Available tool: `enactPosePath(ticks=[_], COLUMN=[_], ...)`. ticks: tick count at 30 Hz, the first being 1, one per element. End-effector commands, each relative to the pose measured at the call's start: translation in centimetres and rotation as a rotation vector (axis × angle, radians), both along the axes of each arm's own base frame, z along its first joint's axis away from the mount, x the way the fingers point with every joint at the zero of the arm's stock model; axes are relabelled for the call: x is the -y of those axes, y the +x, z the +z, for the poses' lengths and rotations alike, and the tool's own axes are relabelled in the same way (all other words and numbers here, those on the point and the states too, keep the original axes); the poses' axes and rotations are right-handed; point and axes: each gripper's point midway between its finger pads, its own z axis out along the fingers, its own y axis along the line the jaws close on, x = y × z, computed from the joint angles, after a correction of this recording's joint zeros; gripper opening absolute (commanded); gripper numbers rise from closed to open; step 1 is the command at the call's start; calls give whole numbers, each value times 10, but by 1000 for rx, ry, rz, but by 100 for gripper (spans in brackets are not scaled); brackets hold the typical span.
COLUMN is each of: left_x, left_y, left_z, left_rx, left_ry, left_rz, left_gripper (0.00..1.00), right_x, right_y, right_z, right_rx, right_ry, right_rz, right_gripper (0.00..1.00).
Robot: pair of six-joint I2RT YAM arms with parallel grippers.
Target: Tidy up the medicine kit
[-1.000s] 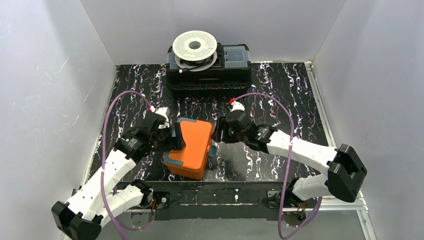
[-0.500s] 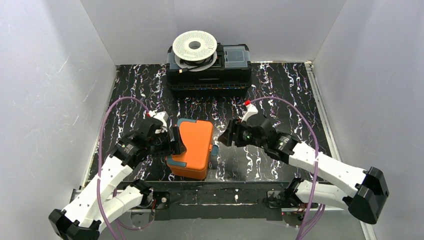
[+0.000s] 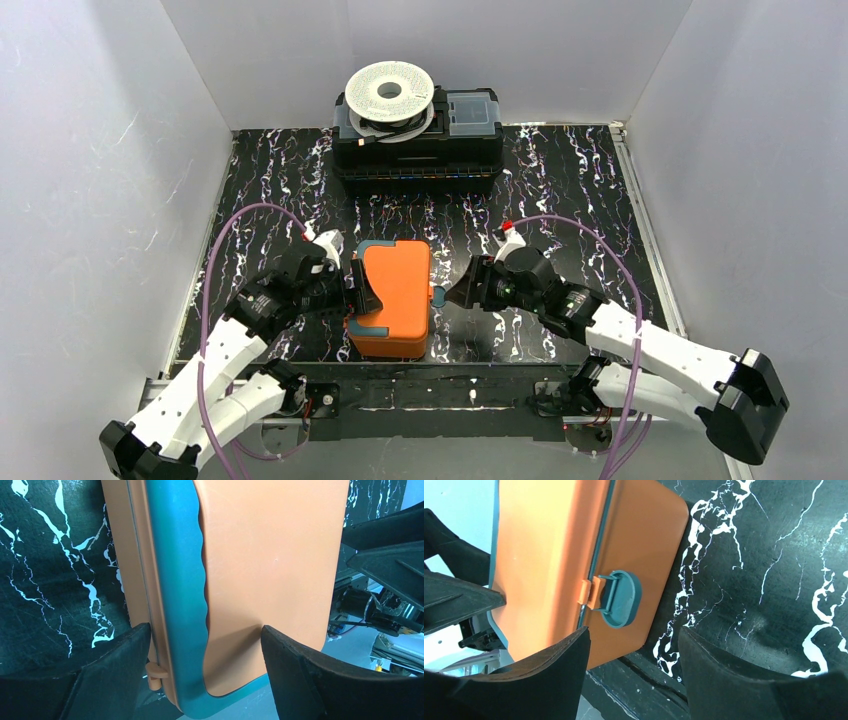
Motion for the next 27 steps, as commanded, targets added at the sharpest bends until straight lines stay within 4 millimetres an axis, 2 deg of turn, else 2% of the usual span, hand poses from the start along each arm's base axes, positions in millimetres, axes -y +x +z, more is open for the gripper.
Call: enactPosePath(ticks=[1, 11, 27], left_x=[-5, -7, -5], left_y=[0, 1, -2], left_z=[8, -3, -12], left_rx=[15, -3, -22], left_ry=[45, 81, 69], left_rz=[-23, -34, -41], left_gripper=[80, 82, 82], right_x=[-10, -21, -25], right_y=[4, 8, 11], right_z=[9, 10, -11], right_rx=[-4, -31, -94], right_ry=[103, 205, 245], right_rz=[-1, 5, -16], right_gripper=[71, 60, 47])
